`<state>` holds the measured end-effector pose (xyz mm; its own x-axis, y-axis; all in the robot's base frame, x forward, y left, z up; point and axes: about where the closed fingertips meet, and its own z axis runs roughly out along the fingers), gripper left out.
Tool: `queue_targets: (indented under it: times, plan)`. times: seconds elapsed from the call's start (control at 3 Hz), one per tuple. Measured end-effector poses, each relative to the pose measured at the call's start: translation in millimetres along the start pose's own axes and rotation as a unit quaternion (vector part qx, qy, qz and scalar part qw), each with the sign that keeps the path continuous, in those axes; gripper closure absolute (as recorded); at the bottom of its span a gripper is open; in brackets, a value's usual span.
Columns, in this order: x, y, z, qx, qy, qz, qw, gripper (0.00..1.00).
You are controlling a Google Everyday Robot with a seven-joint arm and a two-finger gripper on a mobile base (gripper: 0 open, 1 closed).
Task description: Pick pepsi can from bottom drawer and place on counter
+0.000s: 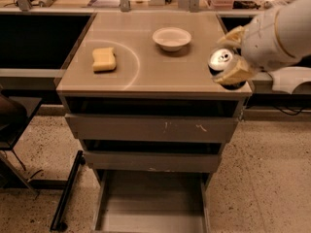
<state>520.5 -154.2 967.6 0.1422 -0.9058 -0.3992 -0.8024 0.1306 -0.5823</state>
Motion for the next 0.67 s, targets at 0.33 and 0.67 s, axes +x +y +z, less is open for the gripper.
queue_targets:
  times: [0.33, 0.67]
  plan:
    - [2.5, -59.3, 2.0, 0.013, 0.027, -0.028, 0.9991, 1.00]
    - [22.9, -102.7, 17.7, -0.001, 0.066, -0.035, 0.9972, 1.00]
